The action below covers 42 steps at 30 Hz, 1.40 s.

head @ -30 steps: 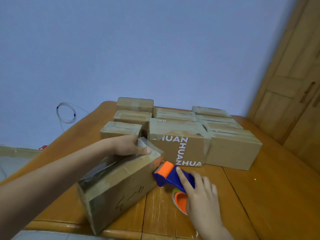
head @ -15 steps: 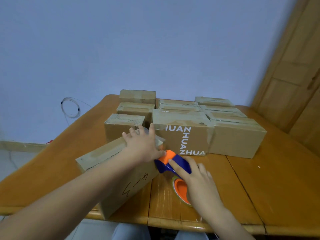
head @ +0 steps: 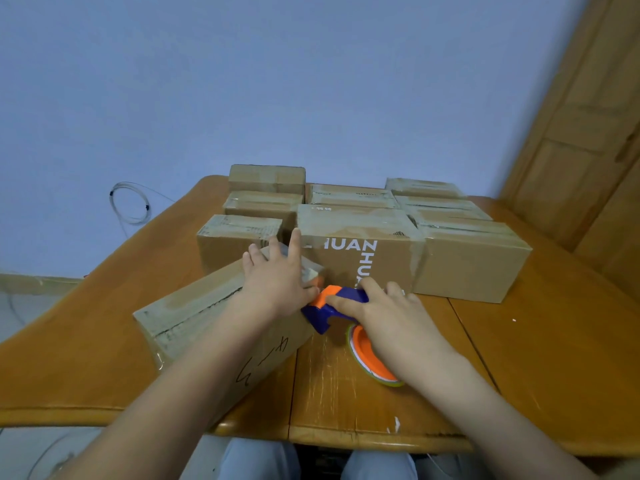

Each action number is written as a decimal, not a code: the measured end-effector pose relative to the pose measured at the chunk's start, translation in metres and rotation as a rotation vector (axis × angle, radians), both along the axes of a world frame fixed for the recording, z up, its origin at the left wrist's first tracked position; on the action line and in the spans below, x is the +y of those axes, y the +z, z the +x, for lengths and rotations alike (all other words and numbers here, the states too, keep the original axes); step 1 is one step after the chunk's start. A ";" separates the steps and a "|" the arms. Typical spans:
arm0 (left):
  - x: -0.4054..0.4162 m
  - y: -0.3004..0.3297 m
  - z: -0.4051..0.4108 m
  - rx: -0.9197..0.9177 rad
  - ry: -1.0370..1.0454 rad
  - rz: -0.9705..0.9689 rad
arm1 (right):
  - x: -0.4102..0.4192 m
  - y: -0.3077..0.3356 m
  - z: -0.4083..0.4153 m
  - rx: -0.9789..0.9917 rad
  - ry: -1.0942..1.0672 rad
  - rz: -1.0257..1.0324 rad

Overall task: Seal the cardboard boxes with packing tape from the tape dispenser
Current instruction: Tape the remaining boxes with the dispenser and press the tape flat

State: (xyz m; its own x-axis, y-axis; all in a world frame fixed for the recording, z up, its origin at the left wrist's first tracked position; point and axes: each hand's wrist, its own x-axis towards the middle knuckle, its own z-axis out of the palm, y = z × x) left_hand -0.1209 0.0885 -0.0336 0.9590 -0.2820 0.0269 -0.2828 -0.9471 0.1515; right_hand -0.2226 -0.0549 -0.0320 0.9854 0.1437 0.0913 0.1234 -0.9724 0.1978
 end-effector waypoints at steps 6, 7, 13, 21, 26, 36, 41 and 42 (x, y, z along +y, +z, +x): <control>0.000 -0.003 0.001 -0.017 -0.001 -0.005 | 0.007 0.015 0.013 0.032 -0.009 -0.108; 0.000 -0.002 0.001 -0.016 -0.003 -0.012 | 0.009 0.015 0.017 0.044 -0.018 -0.130; 0.003 -0.002 0.001 -0.030 -0.026 -0.039 | 0.010 0.001 0.026 0.256 -0.007 -0.096; 0.009 -0.002 0.004 -0.010 -0.100 -0.016 | -0.094 0.006 0.023 0.221 -0.108 0.432; 0.020 0.006 -0.001 0.020 -0.364 -0.086 | -0.129 -0.033 0.028 0.273 -0.233 0.865; 0.025 0.008 -0.005 0.018 -0.622 0.038 | -0.157 -0.050 0.033 0.400 -0.311 0.806; 0.032 0.011 0.000 0.113 -0.665 0.056 | -0.139 -0.034 0.029 0.151 -0.224 0.404; 0.033 0.012 0.002 0.139 -0.676 0.013 | -0.127 -0.028 0.026 0.013 -0.147 0.465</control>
State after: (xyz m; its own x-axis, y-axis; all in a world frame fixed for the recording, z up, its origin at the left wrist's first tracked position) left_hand -0.1193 0.1219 -0.0213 0.5669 -0.8187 -0.0907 -0.7907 -0.5718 0.2187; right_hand -0.1963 -0.1817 -0.0599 0.9937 -0.0500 0.1000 -0.0222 -0.9647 -0.2623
